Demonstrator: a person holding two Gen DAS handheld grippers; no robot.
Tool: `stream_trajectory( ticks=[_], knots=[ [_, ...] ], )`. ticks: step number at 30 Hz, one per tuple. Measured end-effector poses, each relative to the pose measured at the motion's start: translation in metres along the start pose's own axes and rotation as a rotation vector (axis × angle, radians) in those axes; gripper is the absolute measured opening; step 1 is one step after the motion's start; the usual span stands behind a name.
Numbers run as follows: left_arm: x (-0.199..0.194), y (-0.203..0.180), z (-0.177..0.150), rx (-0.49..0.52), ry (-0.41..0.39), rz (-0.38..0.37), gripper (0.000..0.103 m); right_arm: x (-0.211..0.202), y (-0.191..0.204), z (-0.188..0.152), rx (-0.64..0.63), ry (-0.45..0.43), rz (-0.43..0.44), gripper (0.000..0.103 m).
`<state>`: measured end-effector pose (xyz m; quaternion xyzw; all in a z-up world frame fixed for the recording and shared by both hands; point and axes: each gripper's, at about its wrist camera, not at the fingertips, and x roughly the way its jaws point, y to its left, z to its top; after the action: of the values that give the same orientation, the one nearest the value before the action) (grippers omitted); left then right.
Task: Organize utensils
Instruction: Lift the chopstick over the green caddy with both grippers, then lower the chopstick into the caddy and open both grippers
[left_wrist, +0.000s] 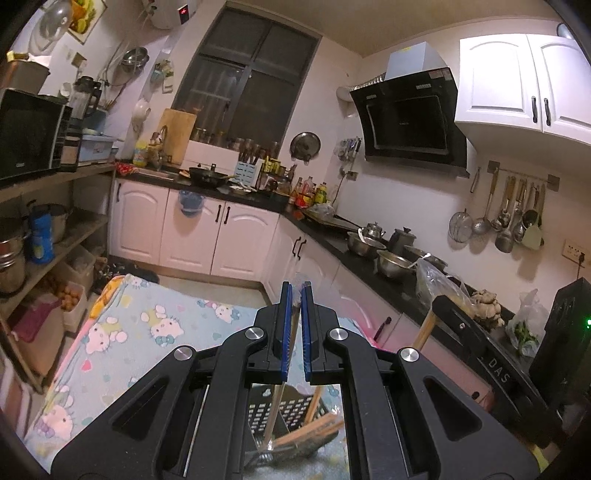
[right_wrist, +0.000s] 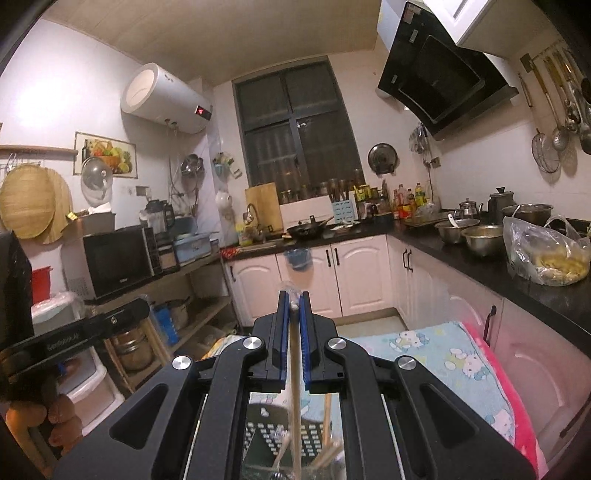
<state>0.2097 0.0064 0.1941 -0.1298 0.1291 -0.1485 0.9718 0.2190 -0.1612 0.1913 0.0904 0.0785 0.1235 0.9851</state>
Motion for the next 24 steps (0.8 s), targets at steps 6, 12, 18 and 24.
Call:
stream_trajectory(
  ticks=[6, 12, 18, 24],
  knots=[
    [0.017, 0.003, -0.007, -0.012, 0.006, 0.002, 0.001, 0.020, -0.004, -0.005, 0.012, -0.018, 0.003, 0.006],
    [0.034, 0.006, -0.024, -0.010, 0.030, 0.016, 0.001, 0.035, -0.008, -0.019, 0.012, -0.032, 0.007, 0.006],
    [0.044, 0.012, -0.042, -0.022, 0.056, 0.028, 0.001, 0.050, -0.008, -0.037, -0.002, -0.024, -0.009, 0.006],
    [0.051, 0.012, -0.058, -0.008, 0.092, 0.033, 0.001, 0.054, -0.011, -0.064, 0.007, 0.006, -0.006, 0.006]
  ],
)
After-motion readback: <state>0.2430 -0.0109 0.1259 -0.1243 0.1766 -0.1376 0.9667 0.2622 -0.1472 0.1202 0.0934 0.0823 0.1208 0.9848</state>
